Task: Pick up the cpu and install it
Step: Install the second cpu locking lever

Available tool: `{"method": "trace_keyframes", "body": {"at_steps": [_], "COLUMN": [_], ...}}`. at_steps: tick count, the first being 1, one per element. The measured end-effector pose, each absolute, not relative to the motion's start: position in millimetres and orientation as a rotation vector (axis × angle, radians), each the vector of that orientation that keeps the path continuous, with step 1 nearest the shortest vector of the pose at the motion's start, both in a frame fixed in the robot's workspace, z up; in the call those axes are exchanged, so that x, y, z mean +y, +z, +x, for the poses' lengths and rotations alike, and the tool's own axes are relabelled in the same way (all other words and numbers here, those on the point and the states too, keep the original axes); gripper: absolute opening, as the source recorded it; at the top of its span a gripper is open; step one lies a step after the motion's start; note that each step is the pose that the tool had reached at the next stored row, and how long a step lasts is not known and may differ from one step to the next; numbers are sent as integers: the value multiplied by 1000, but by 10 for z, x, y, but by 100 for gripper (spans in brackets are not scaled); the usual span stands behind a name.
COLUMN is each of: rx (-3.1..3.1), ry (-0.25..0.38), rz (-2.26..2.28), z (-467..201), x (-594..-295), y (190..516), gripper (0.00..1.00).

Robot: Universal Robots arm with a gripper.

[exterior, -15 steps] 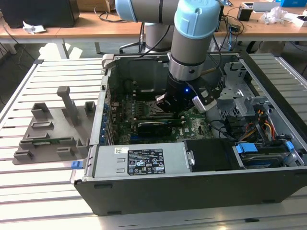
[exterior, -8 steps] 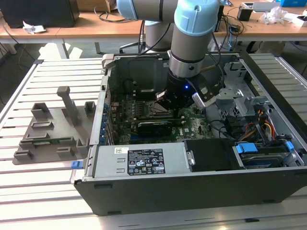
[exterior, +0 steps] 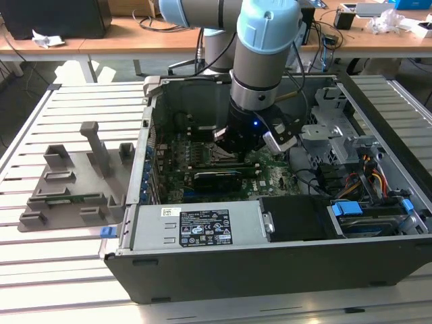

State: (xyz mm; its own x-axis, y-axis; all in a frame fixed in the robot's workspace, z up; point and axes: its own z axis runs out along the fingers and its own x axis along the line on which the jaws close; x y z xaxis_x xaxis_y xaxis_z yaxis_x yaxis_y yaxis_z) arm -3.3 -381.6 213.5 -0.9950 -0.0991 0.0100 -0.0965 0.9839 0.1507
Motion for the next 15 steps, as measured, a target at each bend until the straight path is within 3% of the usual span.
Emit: {"method": "trace_keyframes", "body": {"at_steps": [15], "rx": [-3110], "ry": [-275], "rz": [154], "z": [-714], "x": [-3866], "y": [2052], "gripper": [11]}}
